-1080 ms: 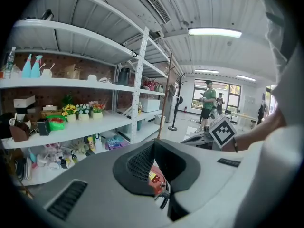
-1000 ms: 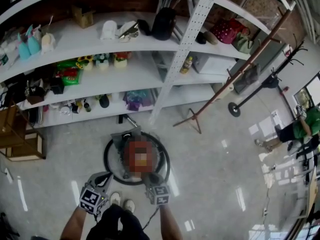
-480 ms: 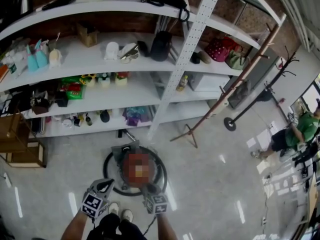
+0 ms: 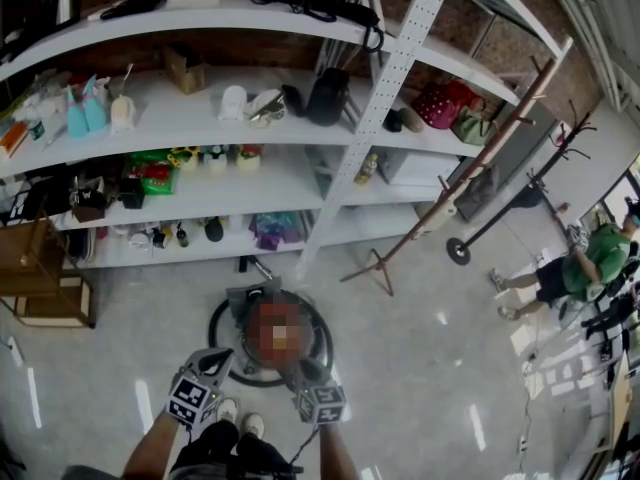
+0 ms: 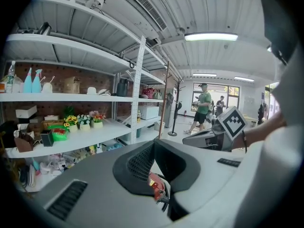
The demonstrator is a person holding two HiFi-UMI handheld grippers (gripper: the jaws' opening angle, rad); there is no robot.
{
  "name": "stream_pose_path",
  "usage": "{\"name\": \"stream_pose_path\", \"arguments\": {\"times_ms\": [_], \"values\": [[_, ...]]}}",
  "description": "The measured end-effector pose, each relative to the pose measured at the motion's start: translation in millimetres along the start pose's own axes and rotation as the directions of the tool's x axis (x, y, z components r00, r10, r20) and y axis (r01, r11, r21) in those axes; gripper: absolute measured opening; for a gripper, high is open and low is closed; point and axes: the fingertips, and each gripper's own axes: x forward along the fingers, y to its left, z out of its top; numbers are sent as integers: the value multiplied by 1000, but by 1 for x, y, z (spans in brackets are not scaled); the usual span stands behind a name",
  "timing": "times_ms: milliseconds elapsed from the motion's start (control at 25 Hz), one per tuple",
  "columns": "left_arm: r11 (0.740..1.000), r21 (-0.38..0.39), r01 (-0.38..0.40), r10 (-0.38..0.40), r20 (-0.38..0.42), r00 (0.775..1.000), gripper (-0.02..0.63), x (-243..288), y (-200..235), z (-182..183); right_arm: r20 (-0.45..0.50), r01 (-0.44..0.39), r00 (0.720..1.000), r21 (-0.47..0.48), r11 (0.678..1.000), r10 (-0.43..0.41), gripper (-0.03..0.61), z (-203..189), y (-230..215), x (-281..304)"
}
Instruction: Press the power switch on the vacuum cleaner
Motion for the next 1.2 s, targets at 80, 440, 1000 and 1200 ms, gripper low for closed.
{"name": "stream_pose_path", "arguments": {"times_ms": [80,440,1000,1200], "values": [[1000,6,3,-3,8,1000,9,-1,0,6,14,2,1000,-4,1000,-2,9,10,4,-5],[999,36,11,-13,51,999,9,-3,-1,36,58,44,997,-15,999,-43,9,36,6,-22],[998,57,-2,-5,115,993,9,-17,-2,65,167,88,982,-19,996,-84,9,86,22,-67],[998,56,-13,5,129,992,9,-25,-3,69,196,90,977,-15,996,-86,9,96,27,-80]]}}
